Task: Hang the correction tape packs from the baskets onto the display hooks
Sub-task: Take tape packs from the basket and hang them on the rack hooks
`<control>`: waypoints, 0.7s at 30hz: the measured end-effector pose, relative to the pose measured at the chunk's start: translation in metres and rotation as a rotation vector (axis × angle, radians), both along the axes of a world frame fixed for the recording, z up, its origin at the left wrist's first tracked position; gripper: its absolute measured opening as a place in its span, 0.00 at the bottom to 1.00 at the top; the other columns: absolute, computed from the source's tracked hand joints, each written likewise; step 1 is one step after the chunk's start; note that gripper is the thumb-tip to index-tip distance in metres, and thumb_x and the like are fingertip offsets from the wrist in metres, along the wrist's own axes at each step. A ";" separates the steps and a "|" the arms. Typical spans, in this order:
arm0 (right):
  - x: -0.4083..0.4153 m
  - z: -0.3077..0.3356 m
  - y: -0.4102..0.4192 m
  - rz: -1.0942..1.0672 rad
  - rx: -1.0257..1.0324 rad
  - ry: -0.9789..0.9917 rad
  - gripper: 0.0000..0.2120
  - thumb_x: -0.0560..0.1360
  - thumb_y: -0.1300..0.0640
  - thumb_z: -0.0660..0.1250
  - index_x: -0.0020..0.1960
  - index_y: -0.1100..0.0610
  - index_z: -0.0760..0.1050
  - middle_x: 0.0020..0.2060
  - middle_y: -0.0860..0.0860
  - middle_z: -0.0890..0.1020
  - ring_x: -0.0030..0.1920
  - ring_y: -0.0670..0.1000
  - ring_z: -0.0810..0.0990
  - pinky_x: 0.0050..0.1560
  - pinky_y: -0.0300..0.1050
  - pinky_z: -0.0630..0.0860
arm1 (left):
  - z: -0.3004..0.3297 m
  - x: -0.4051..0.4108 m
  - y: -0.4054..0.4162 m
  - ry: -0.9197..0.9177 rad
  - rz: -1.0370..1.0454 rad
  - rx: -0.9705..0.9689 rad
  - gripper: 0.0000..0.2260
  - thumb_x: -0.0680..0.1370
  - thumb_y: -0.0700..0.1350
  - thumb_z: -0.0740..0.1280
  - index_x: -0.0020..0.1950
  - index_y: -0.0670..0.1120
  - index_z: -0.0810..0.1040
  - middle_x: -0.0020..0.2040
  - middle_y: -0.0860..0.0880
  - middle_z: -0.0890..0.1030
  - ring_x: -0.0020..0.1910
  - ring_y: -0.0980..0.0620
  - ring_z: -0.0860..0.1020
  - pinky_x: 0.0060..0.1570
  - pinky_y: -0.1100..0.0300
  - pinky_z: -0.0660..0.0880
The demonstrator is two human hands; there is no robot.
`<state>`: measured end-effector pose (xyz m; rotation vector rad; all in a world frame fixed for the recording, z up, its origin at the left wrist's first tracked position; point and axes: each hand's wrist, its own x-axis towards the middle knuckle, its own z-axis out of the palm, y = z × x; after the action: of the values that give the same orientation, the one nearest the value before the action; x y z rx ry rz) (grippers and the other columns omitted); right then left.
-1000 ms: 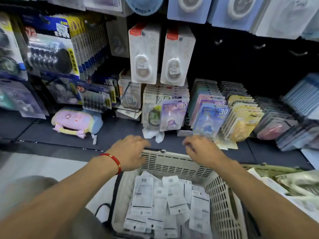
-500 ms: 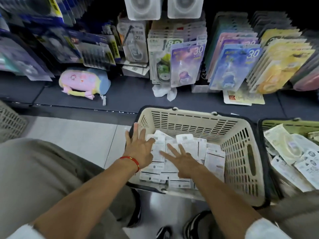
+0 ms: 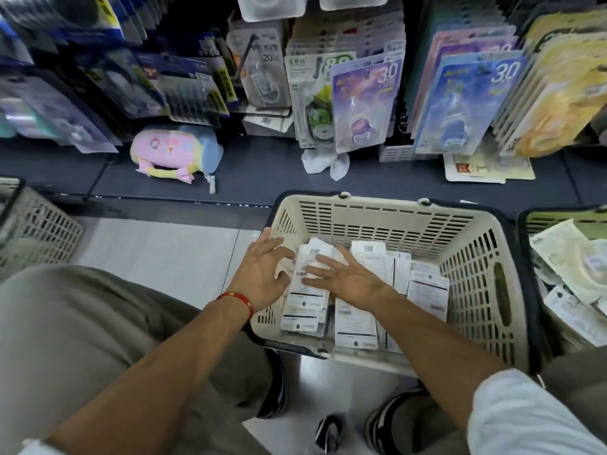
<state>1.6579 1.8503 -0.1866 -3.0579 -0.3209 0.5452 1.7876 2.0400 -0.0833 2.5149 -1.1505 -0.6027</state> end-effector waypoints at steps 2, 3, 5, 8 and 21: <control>-0.001 0.007 -0.007 -0.112 0.160 -0.094 0.30 0.86 0.61 0.62 0.83 0.41 0.60 0.83 0.43 0.61 0.85 0.52 0.53 0.82 0.65 0.36 | 0.005 0.000 0.000 0.016 0.034 -0.005 0.18 0.80 0.38 0.69 0.70 0.48 0.79 0.81 0.47 0.68 0.85 0.48 0.52 0.83 0.55 0.52; -0.001 0.012 -0.010 -0.220 0.290 -0.134 0.26 0.85 0.59 0.64 0.80 0.43 0.67 0.80 0.44 0.68 0.84 0.51 0.58 0.82 0.62 0.35 | 0.008 0.000 -0.001 0.024 0.060 -0.019 0.18 0.81 0.38 0.69 0.70 0.48 0.79 0.80 0.48 0.69 0.85 0.49 0.54 0.83 0.55 0.53; -0.001 0.026 -0.017 -0.482 0.529 -0.164 0.18 0.85 0.56 0.66 0.74 0.48 0.76 0.74 0.47 0.77 0.78 0.51 0.68 0.82 0.58 0.42 | 0.014 -0.002 -0.005 0.041 0.143 -0.094 0.17 0.81 0.37 0.68 0.69 0.48 0.79 0.77 0.48 0.73 0.82 0.48 0.62 0.81 0.55 0.58; -0.004 0.052 -0.033 -0.870 0.835 -0.130 0.13 0.84 0.54 0.68 0.67 0.54 0.81 0.62 0.55 0.85 0.64 0.58 0.82 0.66 0.56 0.76 | 0.019 -0.005 -0.014 0.093 0.261 -0.235 0.18 0.80 0.39 0.70 0.70 0.47 0.79 0.72 0.47 0.78 0.75 0.46 0.72 0.74 0.58 0.66; -0.006 0.075 -0.014 -1.228 1.412 -0.130 0.17 0.84 0.43 0.65 0.62 0.55 0.81 0.57 0.56 0.87 0.52 0.54 0.87 0.52 0.52 0.85 | 0.009 -0.024 -0.031 0.857 0.454 -0.431 0.17 0.77 0.42 0.78 0.62 0.55 0.79 0.56 0.53 0.87 0.48 0.61 0.85 0.37 0.68 0.80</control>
<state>1.6521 1.8358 -0.1116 -1.4276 0.7825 -0.0418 1.7631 2.0093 -0.0744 1.7384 -0.3265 -1.0155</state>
